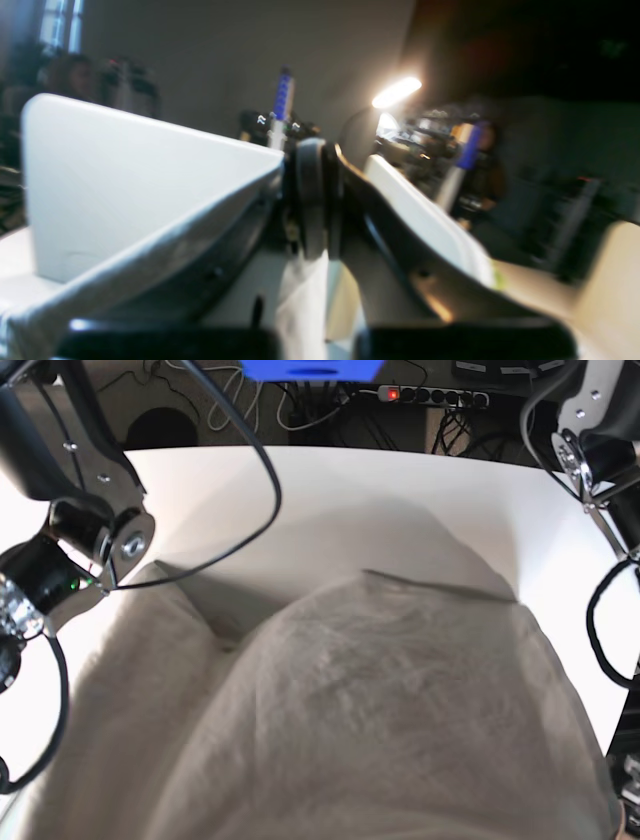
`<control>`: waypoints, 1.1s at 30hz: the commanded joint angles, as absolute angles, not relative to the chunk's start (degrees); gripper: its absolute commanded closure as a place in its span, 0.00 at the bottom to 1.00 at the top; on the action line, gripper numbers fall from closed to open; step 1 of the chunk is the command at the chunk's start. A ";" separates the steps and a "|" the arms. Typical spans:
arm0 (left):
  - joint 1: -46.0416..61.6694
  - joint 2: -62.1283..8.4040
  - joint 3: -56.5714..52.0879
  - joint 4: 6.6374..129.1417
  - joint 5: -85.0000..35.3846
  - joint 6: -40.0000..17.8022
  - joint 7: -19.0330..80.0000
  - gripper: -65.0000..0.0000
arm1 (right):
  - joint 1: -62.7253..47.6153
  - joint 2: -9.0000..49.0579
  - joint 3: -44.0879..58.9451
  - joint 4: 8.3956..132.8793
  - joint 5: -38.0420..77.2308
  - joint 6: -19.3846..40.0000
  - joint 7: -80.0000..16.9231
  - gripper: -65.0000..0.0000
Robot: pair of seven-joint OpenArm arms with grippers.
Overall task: Layout the t-shirt on the table in an organized manner, then fold the t-shirt properly
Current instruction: 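Swing the held shirt up and lay it flat across the table, then grasp the shirt's edge with both grippers and pull it taut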
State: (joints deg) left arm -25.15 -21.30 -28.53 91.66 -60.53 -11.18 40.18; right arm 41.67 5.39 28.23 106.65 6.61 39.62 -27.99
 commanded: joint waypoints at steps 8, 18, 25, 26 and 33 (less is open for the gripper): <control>-31.34 -21.93 -28.88 79.69 -60.09 -11.56 38.46 1.00 | 50.42 10.15 22.73 85.23 7.16 40.00 -26.33 1.00; -41.01 -21.23 -28.35 54.81 -60.09 -11.47 33.89 0.98 | 57.98 12.88 14.02 57.36 6.90 38.81 -18.24 0.98; -46.37 -20.53 -28.44 40.22 -60.26 -11.91 32.04 0.45 | 61.49 13.49 8.04 42.51 6.90 35.82 -13.58 0.49; -46.46 -20.53 -28.62 39.52 -60.35 -12.00 32.04 0.39 | 61.23 13.76 7.96 42.51 6.90 35.82 -13.49 0.42; -40.22 -20.53 -28.79 39.34 -60.53 -12.09 32.04 0.32 | 56.84 14.90 8.13 42.42 6.99 35.82 -13.85 0.26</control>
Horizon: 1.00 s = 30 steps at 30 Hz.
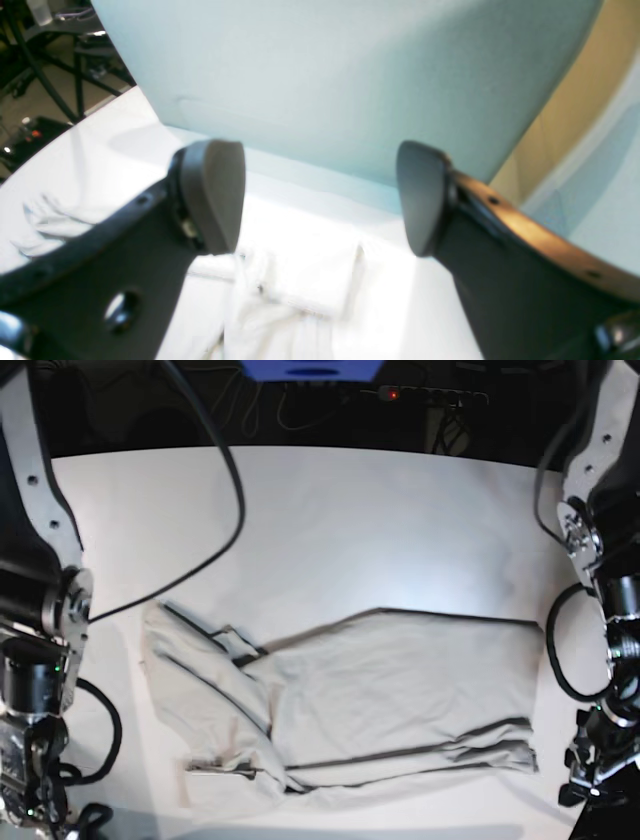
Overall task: Layout the t-shirt on the table in an organized manner, then fold the t-shirt properly
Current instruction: 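Grasp the shirt's edge with both grippers and pull it taut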
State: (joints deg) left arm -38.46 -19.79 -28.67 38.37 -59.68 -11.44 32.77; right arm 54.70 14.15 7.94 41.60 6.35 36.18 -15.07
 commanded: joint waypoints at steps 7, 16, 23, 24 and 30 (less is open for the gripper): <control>-23.34 -20.44 -28.79 49.27 -60.62 -12.09 32.13 0.32 | 41.36 17.19 8.31 51.47 7.16 35.82 -13.93 0.26; -10.33 -20.35 -28.70 55.60 -60.09 -12.00 31.96 0.31 | 15.78 14.90 11.82 72.13 7.16 35.74 -14.02 0.27; -13.67 -20.26 -26.07 48.66 -52.97 -12.00 26.68 0.31 | 5.58 12.09 19.03 73.63 7.16 36.00 -14.02 0.32; -13.85 -19.82 -25.27 48.48 -52.18 -11.82 25.89 0.31 | 4.62 12.09 19.38 73.63 7.16 36.00 -14.02 0.33; -14.46 -18.07 -24.40 43.47 -49.27 -12.00 21.58 0.31 | 1.36 12.00 19.30 72.22 7.16 36.00 -13.93 0.35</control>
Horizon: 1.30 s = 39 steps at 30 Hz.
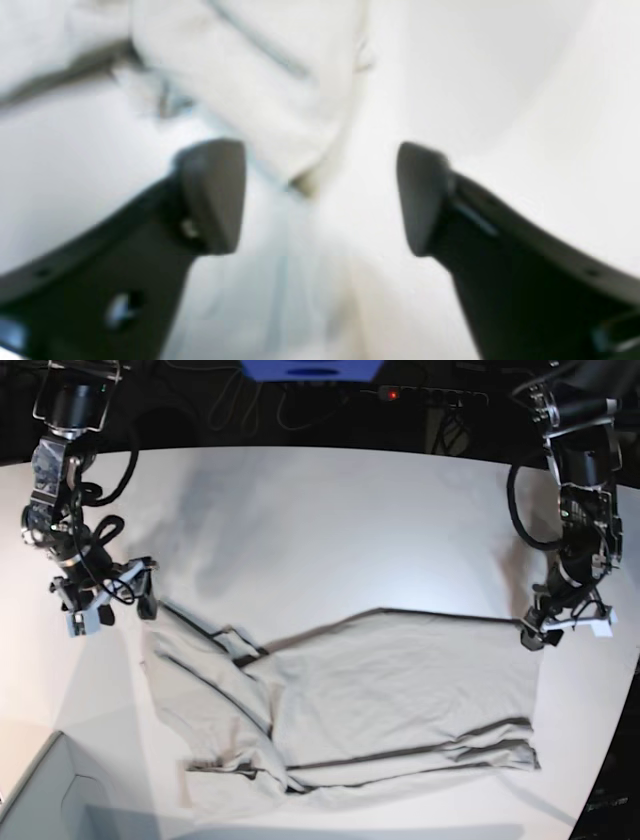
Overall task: Layout the t-shirt on the table in an organized manner, then fold the t-shirt properly
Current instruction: 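Grasp the shirt's edge with both grippers and pull it taut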
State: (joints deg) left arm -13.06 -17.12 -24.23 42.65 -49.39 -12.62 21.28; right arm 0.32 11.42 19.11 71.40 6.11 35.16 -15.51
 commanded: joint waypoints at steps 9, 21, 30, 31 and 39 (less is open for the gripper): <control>-17.10 -13.85 -24.40 38.55 -45.76 -12.09 21.14 0.32 | 5.93 12.18 18.86 62.99 7.08 36.00 -13.93 0.35; -18.07 -12.35 -24.40 38.55 -43.91 -12.00 21.41 1.00 | 11.65 10.07 16.31 52.53 6.99 36.00 -13.41 0.36; -18.07 -13.85 -24.75 39.34 -44.44 -12.00 22.90 1.00 | 16.92 10.15 16.31 47.52 6.99 39.25 -13.76 0.69; -18.07 -13.93 -24.75 39.52 -44.44 -12.00 24.04 1.00 | 16.92 10.15 16.40 47.78 6.99 40.00 -13.85 0.79; -11.74 -13.76 -32.48 59.56 -44.44 -11.56 34.68 1.00 | 5.76 11.65 16.84 65.89 7.16 40.00 -14.02 1.00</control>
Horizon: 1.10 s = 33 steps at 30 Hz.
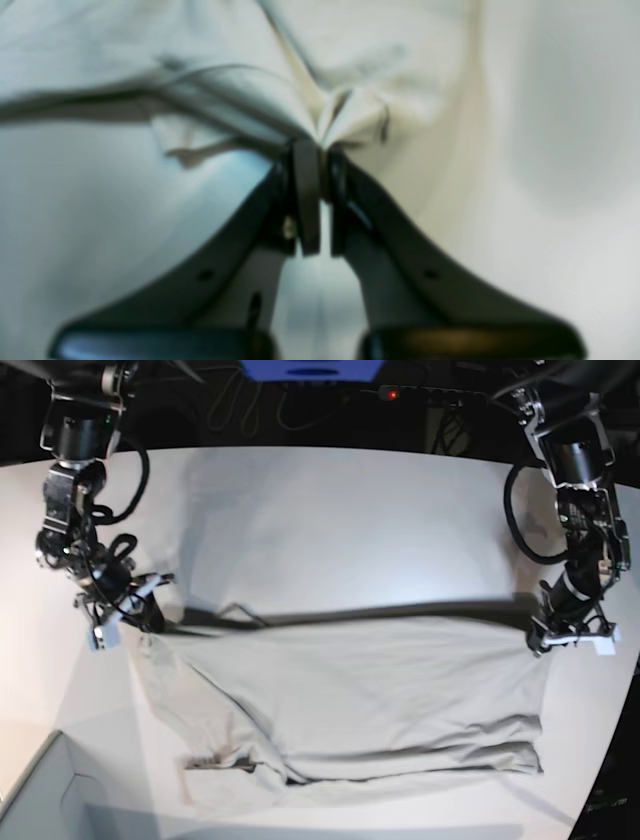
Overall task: Layout the t-shirt on the table in an organized manner, then fold the t-shirt properly
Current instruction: 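Grasp the shirt's edge with both grippers and pull it taut, then fold the held edge over the shirt body with both grippers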
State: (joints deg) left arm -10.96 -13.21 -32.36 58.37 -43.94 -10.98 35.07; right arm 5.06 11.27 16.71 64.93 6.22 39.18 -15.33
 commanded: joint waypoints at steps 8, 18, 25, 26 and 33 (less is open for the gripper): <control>-5.23 -12.09 -45.14 76.26 -44.44 -11.74 48.40 1.00 | -14.64 11.30 24.48 97.10 7.16 40.00 -14.02 1.00; 1.19 -11.03 -49.54 80.66 -44.26 -12.00 52.62 1.00 | -24.75 11.74 24.84 103.43 6.99 40.00 -14.02 1.00; -1.71 -10.59 -47.43 80.22 -43.82 -11.65 52.62 1.00 | -12.97 11.82 23.08 93.58 6.81 40.00 -14.02 1.00; -2.86 -10.59 -46.46 79.16 -43.82 -11.47 52.62 1.00 | -10.95 11.82 22.73 91.74 6.11 40.00 -14.02 1.00; -15.78 -11.91 -38.81 62.81 -39.43 -11.38 52.53 0.99 | 2.95 11.38 17.36 76.62 -8.48 40.00 -14.02 1.00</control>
